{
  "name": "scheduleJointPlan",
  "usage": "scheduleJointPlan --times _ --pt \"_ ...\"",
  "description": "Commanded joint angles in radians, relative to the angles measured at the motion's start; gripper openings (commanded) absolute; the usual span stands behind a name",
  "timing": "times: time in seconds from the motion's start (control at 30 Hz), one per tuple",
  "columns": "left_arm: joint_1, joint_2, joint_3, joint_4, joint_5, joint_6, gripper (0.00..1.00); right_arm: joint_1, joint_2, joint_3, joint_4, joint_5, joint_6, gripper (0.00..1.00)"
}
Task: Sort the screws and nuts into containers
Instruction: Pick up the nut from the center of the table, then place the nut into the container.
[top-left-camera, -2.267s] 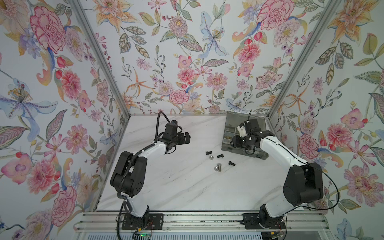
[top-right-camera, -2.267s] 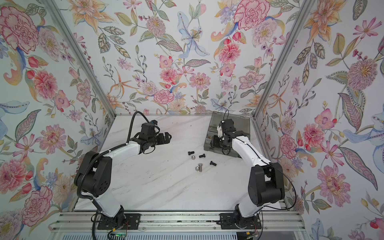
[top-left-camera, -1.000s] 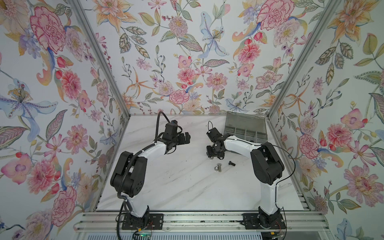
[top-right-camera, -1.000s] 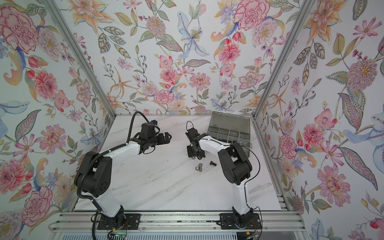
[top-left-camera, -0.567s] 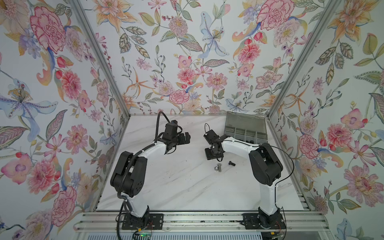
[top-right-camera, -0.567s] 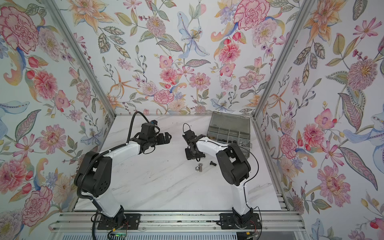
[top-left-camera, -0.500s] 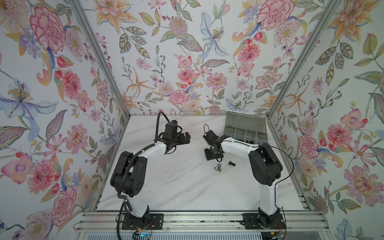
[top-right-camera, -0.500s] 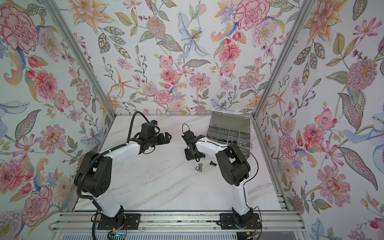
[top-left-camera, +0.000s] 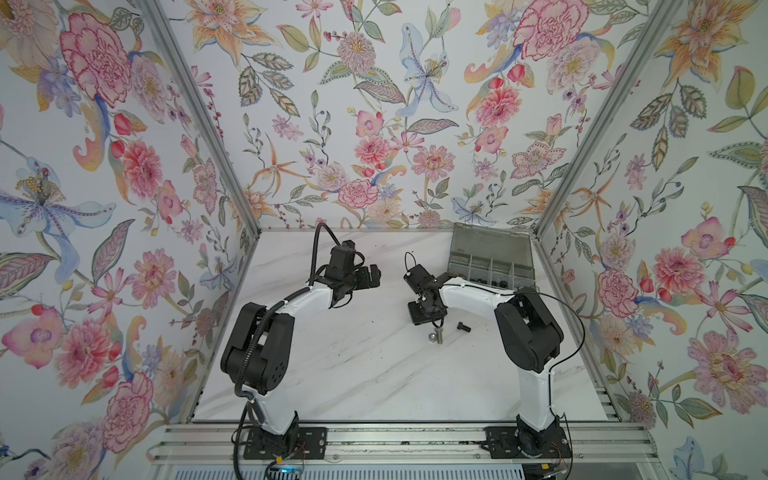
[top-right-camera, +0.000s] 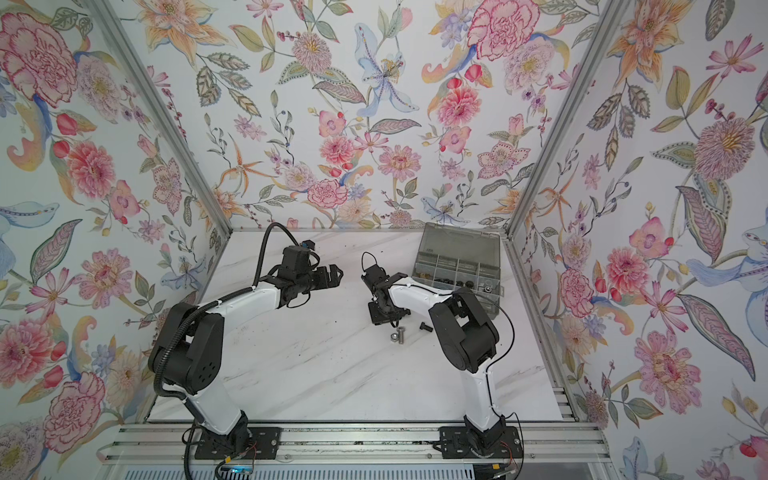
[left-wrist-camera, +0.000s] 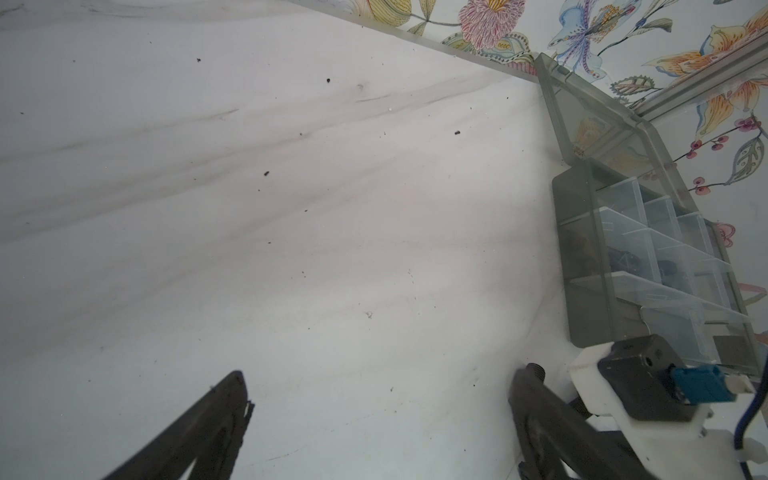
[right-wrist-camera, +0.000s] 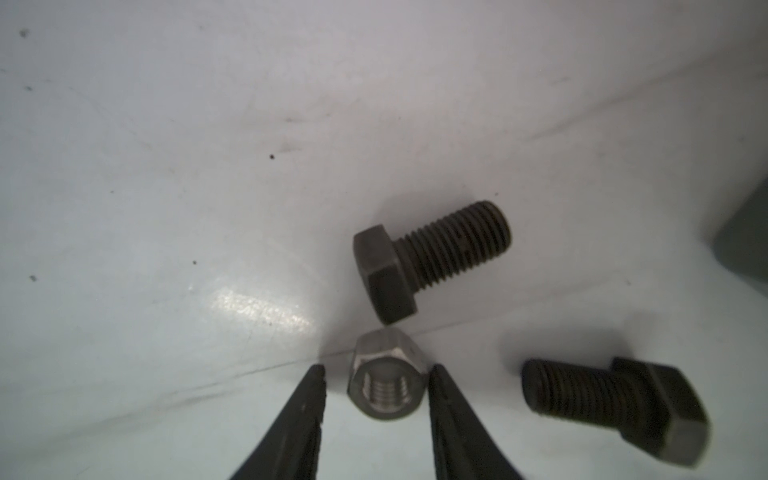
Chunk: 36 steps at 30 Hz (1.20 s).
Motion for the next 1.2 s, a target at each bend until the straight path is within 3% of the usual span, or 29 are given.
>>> scheduleJointPlan --times 0.0,0.23,0.43,0.6,0.73,0.97,1.17 --pt "0.003 -0.012 -0.013 0.008 -0.006 0.0 0.99 -0.003 0.058 0.011 -0.026 0.009 0.009 0.43" --pt "0.005 -0.011 -0.013 0.007 -0.008 0.001 0.99 -0.002 0.072 0.015 -0.025 -0.002 0.022 0.4" --pt "0.005 -0.011 -0.013 0.007 -0.009 0.001 0.99 0.0 0.06 0.005 -0.026 -0.006 0.029 0.26" --pt "0.007 -0.01 -0.014 0.009 -0.006 0.001 0.99 -0.004 0.045 0.0 -0.025 -0.004 0.032 0.06" --pt "0.006 -0.014 -0.017 0.009 -0.01 0.003 0.99 -0.018 -0.016 -0.003 -0.024 -0.024 0.015 0.0" --pt "0.01 -0.019 -0.022 0.009 -0.011 0.003 0.99 -0.153 -0.204 -0.053 0.004 -0.173 -0.017 0.0" --pt "0.01 -0.019 -0.022 0.013 -0.008 0.003 0.99 -0.351 -0.344 -0.104 0.005 -0.18 -0.056 0.0"
